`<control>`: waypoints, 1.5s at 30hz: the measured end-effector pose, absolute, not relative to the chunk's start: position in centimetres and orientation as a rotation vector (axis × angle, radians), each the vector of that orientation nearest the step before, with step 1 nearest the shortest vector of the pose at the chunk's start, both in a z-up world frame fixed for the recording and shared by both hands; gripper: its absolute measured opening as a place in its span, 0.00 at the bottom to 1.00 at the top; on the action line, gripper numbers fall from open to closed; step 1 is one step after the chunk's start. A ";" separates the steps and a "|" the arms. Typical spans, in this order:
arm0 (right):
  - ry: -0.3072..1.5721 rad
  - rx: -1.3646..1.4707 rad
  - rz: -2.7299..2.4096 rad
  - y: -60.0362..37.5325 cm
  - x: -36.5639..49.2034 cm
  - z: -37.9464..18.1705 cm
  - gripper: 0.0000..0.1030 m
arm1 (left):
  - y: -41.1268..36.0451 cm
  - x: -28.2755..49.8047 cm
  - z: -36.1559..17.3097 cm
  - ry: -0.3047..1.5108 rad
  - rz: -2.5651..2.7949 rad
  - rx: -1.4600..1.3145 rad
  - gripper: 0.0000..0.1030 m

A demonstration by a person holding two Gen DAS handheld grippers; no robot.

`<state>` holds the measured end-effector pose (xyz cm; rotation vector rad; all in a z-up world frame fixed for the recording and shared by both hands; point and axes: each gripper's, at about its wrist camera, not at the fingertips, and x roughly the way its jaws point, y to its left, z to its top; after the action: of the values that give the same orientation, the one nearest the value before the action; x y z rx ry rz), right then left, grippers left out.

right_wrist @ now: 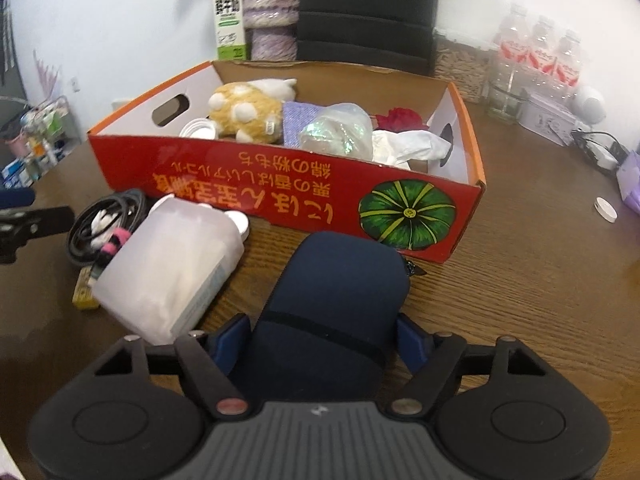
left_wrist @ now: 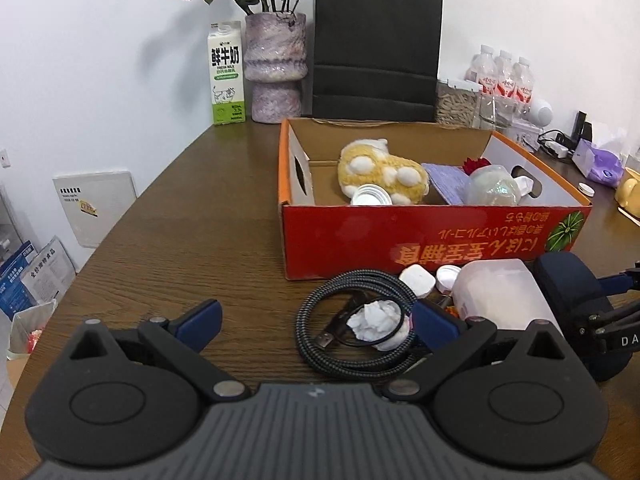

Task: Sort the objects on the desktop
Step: 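Grasp the navy blue case with the right tool while the left tool grasps the braided cable, then carry the braided cable into the box with the left tool while the right tool lowers the case inside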

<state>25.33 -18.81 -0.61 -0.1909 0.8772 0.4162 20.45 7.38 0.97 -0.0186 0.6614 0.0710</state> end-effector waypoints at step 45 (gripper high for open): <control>0.841 -0.111 0.494 -20.3 25.8 -0.6 0.65 | 3.9 25.9 0.4 0.891 -0.029 0.131 0.92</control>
<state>25.81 -20.35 -0.58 -0.1111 0.8408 0.4944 25.85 3.87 0.38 0.1313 0.8907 -0.0292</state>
